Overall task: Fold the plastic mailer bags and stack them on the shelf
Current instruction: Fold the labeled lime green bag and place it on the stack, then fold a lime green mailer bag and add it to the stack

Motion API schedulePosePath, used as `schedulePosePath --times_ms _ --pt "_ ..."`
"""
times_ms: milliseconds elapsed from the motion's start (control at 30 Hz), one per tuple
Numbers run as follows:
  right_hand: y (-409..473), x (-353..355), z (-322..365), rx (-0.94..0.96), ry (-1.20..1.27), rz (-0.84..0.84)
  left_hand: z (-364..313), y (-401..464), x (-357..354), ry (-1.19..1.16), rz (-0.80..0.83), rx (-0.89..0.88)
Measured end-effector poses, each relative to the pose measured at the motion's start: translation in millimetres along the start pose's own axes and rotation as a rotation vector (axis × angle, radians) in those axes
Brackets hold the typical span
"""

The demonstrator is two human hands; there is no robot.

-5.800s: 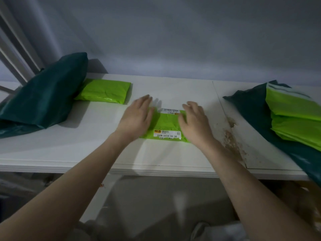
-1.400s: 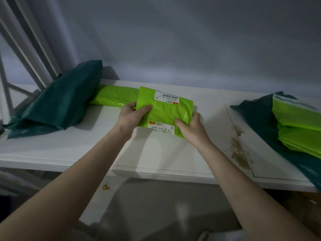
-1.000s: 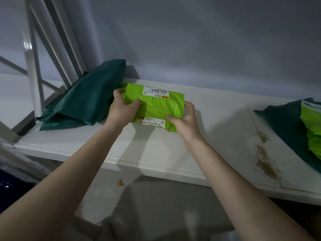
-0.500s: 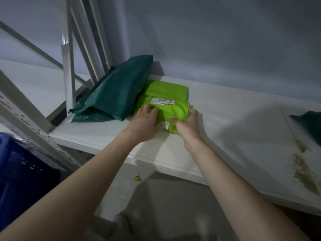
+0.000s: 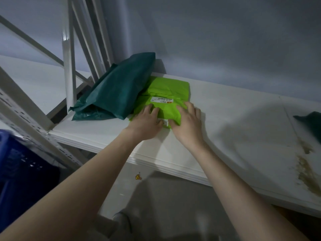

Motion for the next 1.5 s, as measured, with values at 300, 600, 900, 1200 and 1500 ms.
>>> schedulePosePath --times_ms 300,600,900,1200,1500 --pt "-3.1 -5.9 -5.4 0.088 -0.02 0.23 -7.9 4.8 -0.9 0.084 -0.002 0.049" --pt "12.0 70.3 -57.6 0.007 -0.083 0.015 -62.9 16.6 31.4 -0.006 -0.244 -0.098" --pt "2.2 182.4 -146.7 -0.205 -0.024 -0.159 -183.0 5.5 13.9 -0.179 -0.326 -0.353" --pt "-38.2 306.9 -251.2 -0.448 -0.107 -0.328 -309.4 -9.5 -20.7 -0.321 -0.154 -0.48" --pt "-97.5 384.8 -369.0 -0.787 -0.183 -0.298 -410.5 -10.6 -73.4 -0.586 0.083 -0.427"
Point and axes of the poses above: each hand's wrist, its own y-axis towards the middle knuckle, its own x-axis out of the back of the hand, z = x × y, the point moved 8 cm from there along y, towards the middle knuckle, and after that the axes turned 6 degrees about -z, right-handed, at the moved point
